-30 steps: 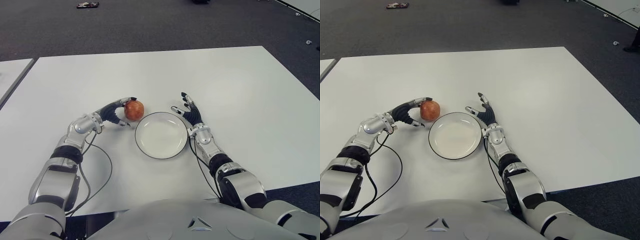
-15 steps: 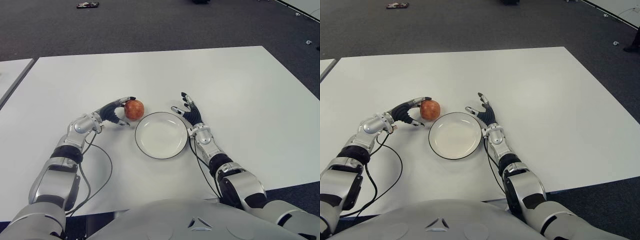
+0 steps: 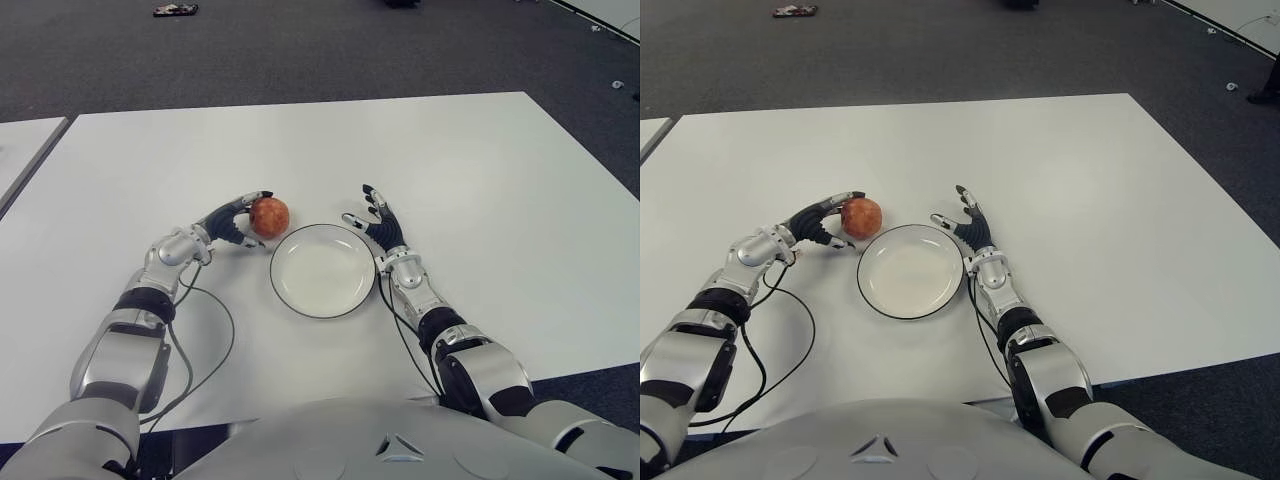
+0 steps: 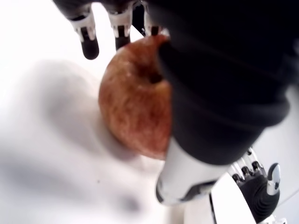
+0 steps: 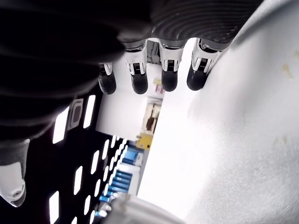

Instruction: Put the apples into the plate.

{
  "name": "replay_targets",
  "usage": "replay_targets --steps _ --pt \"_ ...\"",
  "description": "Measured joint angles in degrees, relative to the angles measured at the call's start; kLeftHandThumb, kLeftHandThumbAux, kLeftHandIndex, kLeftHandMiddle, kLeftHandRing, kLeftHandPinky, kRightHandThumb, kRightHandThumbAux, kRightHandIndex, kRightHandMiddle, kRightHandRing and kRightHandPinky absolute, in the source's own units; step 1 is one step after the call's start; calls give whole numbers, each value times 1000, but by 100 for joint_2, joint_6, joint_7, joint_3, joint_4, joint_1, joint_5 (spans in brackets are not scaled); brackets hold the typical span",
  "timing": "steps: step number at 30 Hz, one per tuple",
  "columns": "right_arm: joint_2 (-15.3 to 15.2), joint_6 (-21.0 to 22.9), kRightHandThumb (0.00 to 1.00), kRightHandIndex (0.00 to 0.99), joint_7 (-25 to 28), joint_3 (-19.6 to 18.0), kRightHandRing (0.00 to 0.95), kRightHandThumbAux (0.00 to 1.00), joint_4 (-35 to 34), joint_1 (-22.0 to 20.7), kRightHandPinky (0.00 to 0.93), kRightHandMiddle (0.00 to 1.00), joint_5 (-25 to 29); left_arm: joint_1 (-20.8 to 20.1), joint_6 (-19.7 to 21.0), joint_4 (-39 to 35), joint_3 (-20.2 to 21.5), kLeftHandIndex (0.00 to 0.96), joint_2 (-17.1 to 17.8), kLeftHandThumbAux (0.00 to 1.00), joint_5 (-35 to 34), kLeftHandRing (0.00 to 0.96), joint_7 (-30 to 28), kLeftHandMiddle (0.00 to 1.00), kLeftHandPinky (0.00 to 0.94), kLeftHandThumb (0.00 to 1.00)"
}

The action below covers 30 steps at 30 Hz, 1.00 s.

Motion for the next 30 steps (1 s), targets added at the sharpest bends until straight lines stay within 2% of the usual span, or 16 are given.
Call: replay_targets --steps 10,24,30 --pt "-8 -1 57 0 0 -1 0 539 -10 5 0 0 -2 -94 21 241 -172 0 -180 430 366 0 823 0 0 25" --pt "-8 -1 59 0 4 -13 0 549 -44 30 0 0 9 -477 545 729 -467 0 -363 469 650 0 1341 0 0 91" --pt "-7 0 57 0 6 -19 0 548 -72 52 0 0 15 -533 633 801 -489 0 -416 479 675 0 1454 0 0 109"
